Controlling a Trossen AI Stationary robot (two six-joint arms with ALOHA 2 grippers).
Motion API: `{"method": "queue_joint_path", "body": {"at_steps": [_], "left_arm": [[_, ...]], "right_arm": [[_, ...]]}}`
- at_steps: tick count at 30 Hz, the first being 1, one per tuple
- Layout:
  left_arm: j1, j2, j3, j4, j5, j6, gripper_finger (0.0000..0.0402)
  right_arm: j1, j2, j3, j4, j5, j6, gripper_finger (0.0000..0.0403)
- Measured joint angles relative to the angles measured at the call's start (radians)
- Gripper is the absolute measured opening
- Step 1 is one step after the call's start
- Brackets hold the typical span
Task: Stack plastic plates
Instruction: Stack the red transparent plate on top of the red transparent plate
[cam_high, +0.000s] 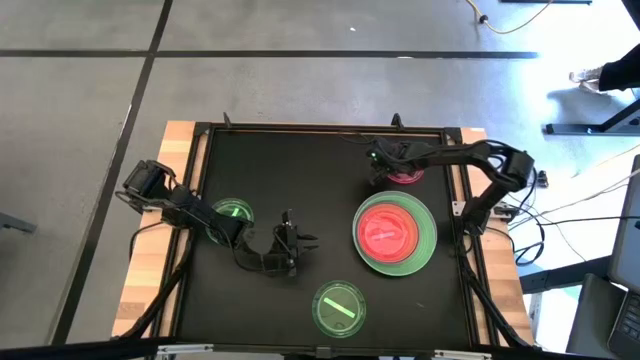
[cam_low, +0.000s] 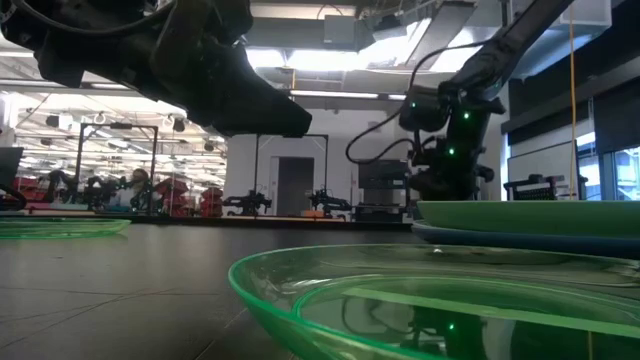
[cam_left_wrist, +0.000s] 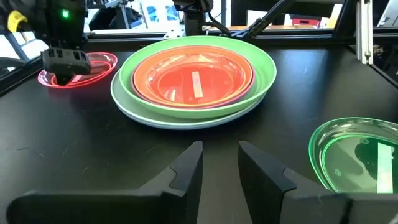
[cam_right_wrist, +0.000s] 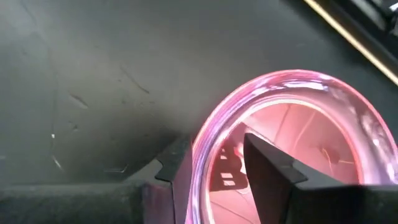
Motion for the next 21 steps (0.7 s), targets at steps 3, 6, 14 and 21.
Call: {"method": "queue_joint_path", "body": {"at_steps": [3, 6, 14, 21], "left_arm": [[0.0, 0.0, 0.0, 0.0, 0.0, 0.0, 0.0095], [0.0, 0.0, 0.0, 0.0, 0.0, -0.001, 0.0095], [0.0, 0.0, 0.0, 0.001, 0.0, -0.001, 0.0095], [0.0, 0.0, 0.0, 0.001, 0.0, -0.001, 0.0095]], "right_arm": [[0.001, 0.02, 0.0, 0.002, -0.006, 0.0, 0.0133], [0.001, 0.041, 0.0, 0.01, -0.006, 0.0, 0.0133], [0.003, 0.075, 0.003, 0.019, 0.017, -0.028, 0.0133], [0.003, 0.077, 0.003, 0.018, 0.016, -0.053, 0.0082]]}}
